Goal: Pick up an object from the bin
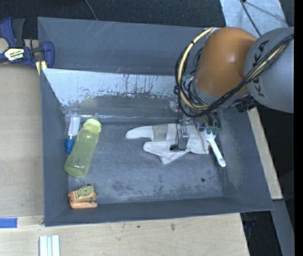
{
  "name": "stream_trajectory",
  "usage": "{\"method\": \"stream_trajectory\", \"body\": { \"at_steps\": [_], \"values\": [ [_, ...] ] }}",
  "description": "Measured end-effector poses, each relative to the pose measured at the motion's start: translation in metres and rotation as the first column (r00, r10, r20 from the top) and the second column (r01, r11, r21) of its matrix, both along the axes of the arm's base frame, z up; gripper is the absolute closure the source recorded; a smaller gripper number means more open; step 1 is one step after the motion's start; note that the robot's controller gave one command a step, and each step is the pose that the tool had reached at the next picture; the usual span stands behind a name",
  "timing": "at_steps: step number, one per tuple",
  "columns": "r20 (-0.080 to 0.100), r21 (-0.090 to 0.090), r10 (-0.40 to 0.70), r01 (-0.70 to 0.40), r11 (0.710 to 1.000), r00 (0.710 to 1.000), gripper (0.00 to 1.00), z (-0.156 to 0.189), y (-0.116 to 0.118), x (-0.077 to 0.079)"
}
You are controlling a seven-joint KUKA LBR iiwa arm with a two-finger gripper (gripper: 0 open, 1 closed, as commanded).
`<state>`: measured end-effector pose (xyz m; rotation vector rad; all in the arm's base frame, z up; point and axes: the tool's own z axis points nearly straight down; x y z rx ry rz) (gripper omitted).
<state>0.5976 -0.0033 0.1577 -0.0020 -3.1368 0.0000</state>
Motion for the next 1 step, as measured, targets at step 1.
{"method": "stream_trajectory", "body": {
  "at_steps": [1],
  "values": [
    [0.008, 0.0, 0.0, 0.0, 1.0, 1.0, 0.0, 0.0051, 0.0, 0.0017]
  ]
}}
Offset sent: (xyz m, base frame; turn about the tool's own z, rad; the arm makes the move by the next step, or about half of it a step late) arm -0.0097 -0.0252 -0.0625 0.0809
